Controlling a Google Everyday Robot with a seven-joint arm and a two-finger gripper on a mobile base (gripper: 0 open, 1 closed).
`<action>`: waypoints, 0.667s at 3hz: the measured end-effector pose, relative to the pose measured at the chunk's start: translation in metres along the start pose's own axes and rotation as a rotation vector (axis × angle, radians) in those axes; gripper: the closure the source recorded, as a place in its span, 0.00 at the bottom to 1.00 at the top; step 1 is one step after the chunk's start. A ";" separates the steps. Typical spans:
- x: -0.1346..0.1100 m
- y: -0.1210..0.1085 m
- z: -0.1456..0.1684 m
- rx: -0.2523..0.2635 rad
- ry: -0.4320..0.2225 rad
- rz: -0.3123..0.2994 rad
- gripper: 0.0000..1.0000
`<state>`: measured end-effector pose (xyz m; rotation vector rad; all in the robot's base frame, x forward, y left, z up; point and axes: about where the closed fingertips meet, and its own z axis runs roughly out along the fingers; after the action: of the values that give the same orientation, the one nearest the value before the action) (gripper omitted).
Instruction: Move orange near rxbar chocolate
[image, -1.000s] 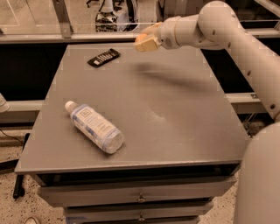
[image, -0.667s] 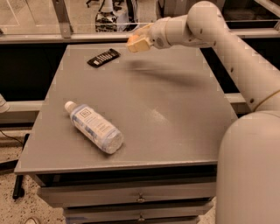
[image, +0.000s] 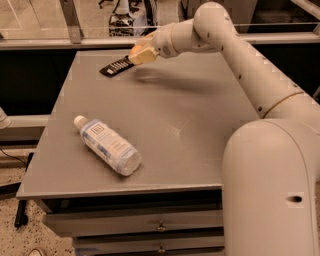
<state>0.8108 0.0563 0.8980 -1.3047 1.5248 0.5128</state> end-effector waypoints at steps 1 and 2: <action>0.001 0.007 0.016 -0.036 0.017 -0.014 1.00; 0.007 0.011 0.024 -0.051 0.044 -0.013 0.83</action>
Offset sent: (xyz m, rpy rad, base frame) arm 0.0038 0.0180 -0.0240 -0.0838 0.0416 0.0320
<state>0.8117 0.0759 0.8798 -1.3726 1.5473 0.5205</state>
